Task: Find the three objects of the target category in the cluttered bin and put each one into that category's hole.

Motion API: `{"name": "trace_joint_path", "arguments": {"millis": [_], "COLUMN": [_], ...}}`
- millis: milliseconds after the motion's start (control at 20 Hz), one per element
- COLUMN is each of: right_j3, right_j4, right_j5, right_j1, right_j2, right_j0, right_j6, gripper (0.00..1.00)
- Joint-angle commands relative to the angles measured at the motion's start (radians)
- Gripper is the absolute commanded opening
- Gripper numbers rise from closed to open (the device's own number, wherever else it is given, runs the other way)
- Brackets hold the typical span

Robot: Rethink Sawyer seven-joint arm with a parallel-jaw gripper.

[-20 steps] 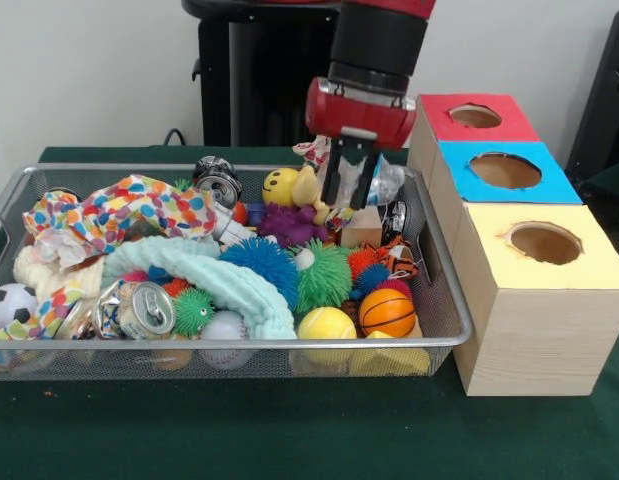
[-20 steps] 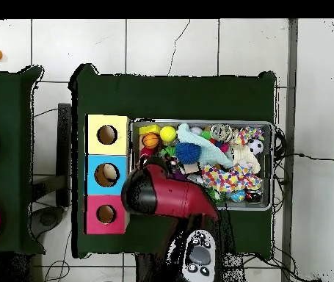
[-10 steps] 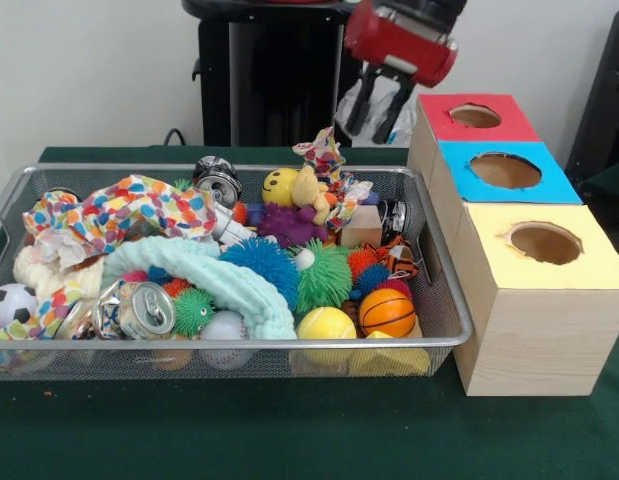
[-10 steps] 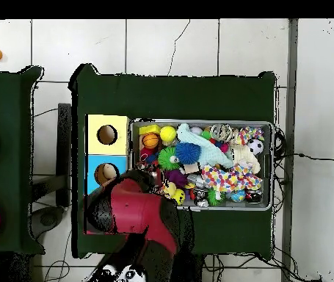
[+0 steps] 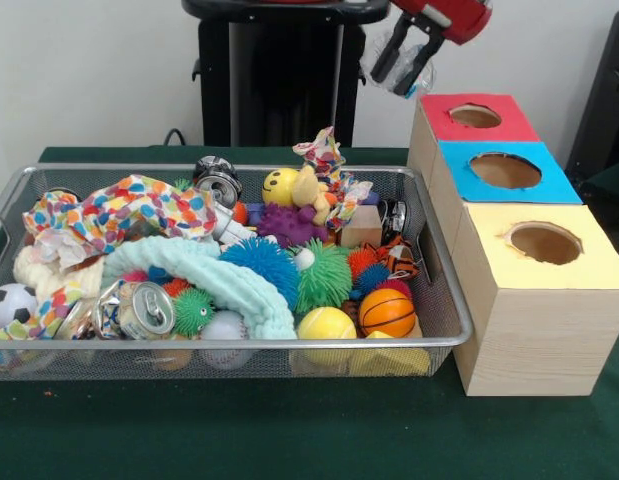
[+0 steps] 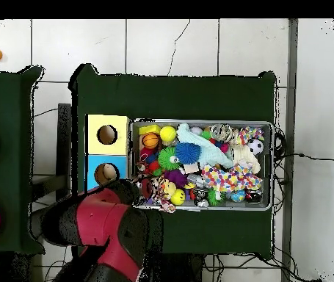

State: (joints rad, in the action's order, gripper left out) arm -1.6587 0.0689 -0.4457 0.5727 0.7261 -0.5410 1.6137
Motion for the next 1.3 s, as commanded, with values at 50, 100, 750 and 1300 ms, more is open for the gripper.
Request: {"name": "trace_joint_path", "arguments": {"millis": [50, 100, 750, 1300], "right_j3": [0.065, 0.065, 0.072, 0.117], "right_j4": [0.068, 0.074, 0.183, 0.219], "right_j5": [-0.132, -0.128, -0.129, -0.205], "right_j1": [-0.105, -0.111, -0.265, -0.367], "right_j2": [0.102, 0.105, 0.221, 0.258], "right_j0": [-0.033, -0.040, -0.199, -0.294], "right_j6": [0.386, 0.393, 0.661, 0.776], "gripper": [0.00, 0.00, 0.00, 0.00]}}
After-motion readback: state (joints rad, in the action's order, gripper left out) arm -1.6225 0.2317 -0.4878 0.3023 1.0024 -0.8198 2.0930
